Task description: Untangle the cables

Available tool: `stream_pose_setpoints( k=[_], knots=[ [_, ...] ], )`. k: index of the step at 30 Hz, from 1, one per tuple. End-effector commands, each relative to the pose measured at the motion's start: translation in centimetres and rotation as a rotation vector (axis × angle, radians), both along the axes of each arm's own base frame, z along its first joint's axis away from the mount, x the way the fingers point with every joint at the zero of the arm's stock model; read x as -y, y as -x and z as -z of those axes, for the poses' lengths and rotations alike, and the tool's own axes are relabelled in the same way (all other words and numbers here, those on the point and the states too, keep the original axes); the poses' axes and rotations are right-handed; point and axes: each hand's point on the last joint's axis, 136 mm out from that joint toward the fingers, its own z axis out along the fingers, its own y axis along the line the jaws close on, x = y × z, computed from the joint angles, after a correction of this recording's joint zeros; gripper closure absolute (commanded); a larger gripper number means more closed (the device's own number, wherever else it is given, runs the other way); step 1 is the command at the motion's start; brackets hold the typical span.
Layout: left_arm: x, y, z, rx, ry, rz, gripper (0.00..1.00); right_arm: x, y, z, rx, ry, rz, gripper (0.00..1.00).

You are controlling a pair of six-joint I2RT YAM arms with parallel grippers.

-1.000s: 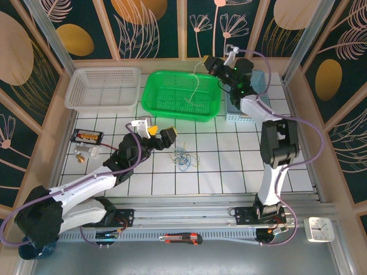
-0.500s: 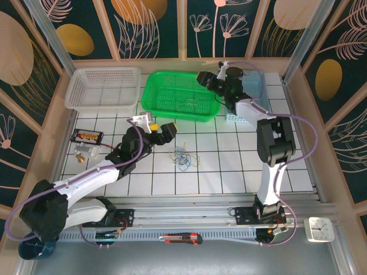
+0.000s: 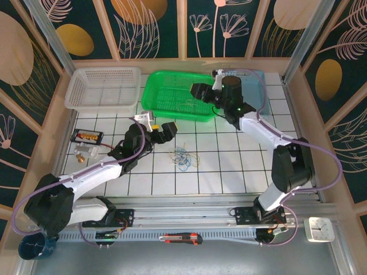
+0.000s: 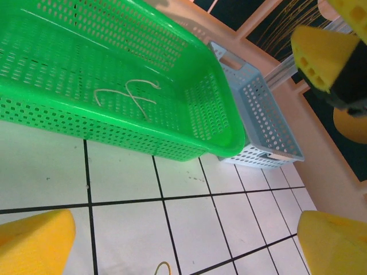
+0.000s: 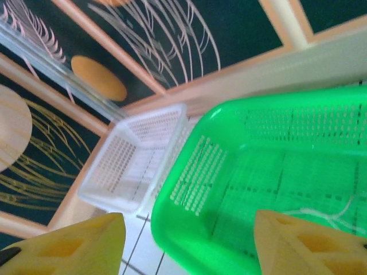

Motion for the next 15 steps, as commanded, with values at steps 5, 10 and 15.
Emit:
stream_pose_setpoints(
  k=[5, 10, 15],
  knots=[
    [0.2, -0.2, 0.1, -0.013, 0.01, 0.011, 0.01, 0.9, 5.2, 3.2, -0.079, 0.055, -0.037, 0.39],
    [-0.3, 0.0, 0.4, -0.034, 0.005, -0.006, 0.01, 1.7, 6.8, 5.2, -0.114, 0.094, -0.021, 0.4],
    [-0.7, -0.1, 0.4, -0.041, -0.009, -0.021, 0.01, 1.8, 7.7, 6.6, -0.135, 0.134, -0.042, 0.4]
  ],
)
